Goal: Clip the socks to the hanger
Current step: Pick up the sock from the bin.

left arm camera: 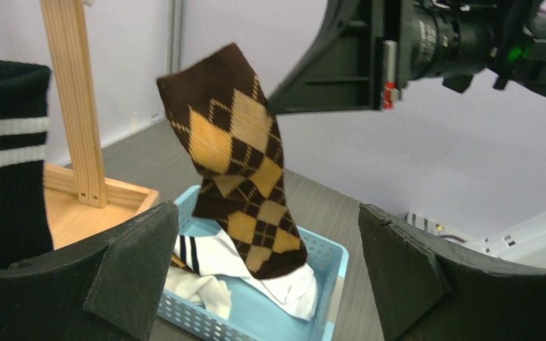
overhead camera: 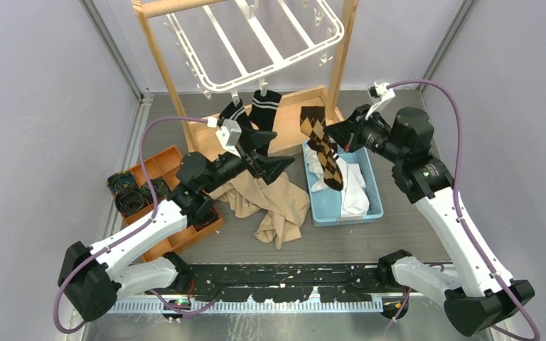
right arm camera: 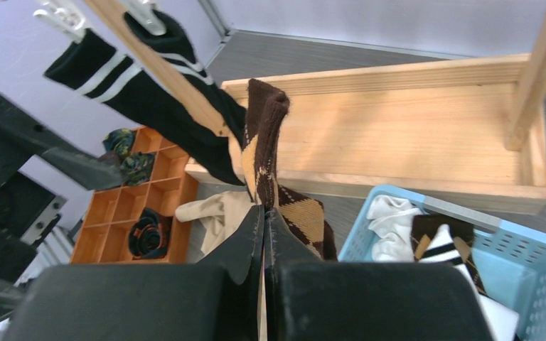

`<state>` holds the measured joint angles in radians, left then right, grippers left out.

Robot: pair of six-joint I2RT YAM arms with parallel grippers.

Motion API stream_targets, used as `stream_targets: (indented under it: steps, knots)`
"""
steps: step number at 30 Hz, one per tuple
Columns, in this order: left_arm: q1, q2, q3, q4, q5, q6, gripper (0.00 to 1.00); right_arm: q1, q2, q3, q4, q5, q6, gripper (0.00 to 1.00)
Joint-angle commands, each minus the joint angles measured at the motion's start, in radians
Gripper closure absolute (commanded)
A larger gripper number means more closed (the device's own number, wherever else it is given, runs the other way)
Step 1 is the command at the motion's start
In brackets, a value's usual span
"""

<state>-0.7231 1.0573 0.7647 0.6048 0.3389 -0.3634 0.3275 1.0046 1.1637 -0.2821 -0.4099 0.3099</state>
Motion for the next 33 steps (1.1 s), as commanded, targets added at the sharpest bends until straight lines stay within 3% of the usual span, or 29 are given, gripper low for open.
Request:
stream_targets:
  steps: [1,13,22,27,29,31,32,33]
  knots:
    - [0.051,0.024,-0.003,0.174,0.039,-0.05,0.04,0.072,0.004,0.056,0.067,-0.055,-0.028,0.99]
    - [0.224,-0.021,-0.045,0.242,0.233,-0.156,0.11,0.225,0.046,0.114,0.079,-0.077,-0.062,0.99]
    - [0.235,0.064,-0.023,0.4,0.311,-0.291,0.22,0.276,0.072,0.131,0.09,-0.086,-0.061,0.99]
    - [0.235,0.127,0.011,0.483,0.375,-0.371,0.43,0.284,0.07,0.129,0.083,-0.069,-0.063,0.99]
    - [0.235,0.141,0.021,0.506,0.39,-0.398,0.63,0.285,0.069,0.127,0.083,-0.057,-0.063,0.99]
    - [0.235,0.144,0.029,0.506,0.393,-0.409,0.9,0.285,0.069,0.124,0.078,-0.047,-0.065,0.99]
    - [0.235,0.139,0.03,0.501,0.392,-0.409,0.98,0.285,0.069,0.123,0.075,-0.043,-0.063,0.99]
    - [0.235,0.132,0.029,0.494,0.387,-0.404,0.99,0.286,0.069,0.121,0.074,-0.04,-0.066,0.99]
